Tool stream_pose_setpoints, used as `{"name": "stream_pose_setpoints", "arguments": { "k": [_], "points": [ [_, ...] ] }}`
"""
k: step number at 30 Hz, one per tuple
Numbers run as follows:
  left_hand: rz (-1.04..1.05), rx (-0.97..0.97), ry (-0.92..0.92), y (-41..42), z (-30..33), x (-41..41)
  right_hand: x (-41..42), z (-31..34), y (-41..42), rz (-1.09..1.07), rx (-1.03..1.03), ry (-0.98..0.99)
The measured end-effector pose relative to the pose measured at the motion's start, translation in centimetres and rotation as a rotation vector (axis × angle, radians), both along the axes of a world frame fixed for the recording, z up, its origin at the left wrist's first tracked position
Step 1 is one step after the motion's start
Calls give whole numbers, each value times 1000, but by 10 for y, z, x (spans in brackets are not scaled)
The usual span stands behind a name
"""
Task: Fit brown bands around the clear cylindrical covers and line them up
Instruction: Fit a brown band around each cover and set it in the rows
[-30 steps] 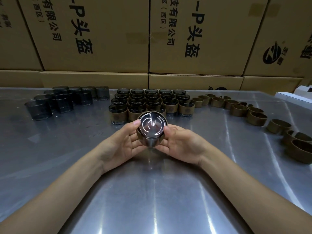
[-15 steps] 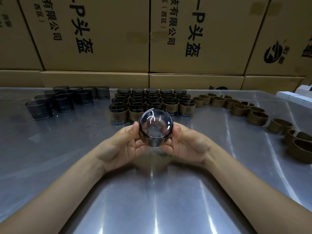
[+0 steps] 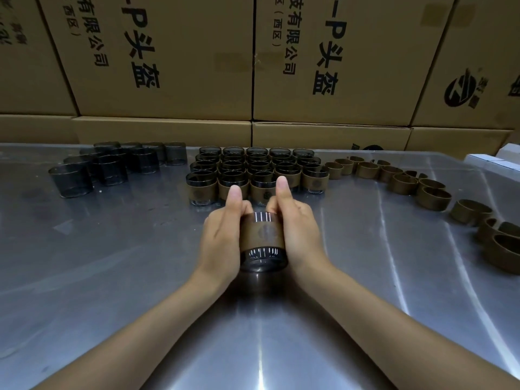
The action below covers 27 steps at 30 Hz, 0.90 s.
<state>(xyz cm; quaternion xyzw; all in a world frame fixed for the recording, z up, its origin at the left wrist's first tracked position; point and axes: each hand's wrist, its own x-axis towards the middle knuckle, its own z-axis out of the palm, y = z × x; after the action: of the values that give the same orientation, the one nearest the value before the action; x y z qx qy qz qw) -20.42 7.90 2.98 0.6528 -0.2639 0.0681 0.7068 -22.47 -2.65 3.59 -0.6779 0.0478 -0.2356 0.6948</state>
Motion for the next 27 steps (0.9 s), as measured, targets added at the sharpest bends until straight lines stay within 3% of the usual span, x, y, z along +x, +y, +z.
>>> {"name": "stream_pose_setpoints", "arguments": {
  "k": [11, 13, 16, 18, 22, 27],
  "points": [
    [-48, 32, -28, -2, -5, 11, 3, 0, -1, -20, -37, -46],
    [-50, 102, -69, 1, -10, 18, 5, -4, -7, -11, -164, -113],
    [0, 175, -164, 6, -17, 33, 5, -11, -29, -71, -648, -211],
    [7, 242, -191, 10, -19, 42, 8, -15, -46, -142, -854, -222],
    [13, 364, -181, 15, -21, 47, 14, -20, -69, -196, -1056, -85],
    [141, 330, -69, 30, -17, 56, 25, -27, -92, -307, -952, 58]
  ]
}}
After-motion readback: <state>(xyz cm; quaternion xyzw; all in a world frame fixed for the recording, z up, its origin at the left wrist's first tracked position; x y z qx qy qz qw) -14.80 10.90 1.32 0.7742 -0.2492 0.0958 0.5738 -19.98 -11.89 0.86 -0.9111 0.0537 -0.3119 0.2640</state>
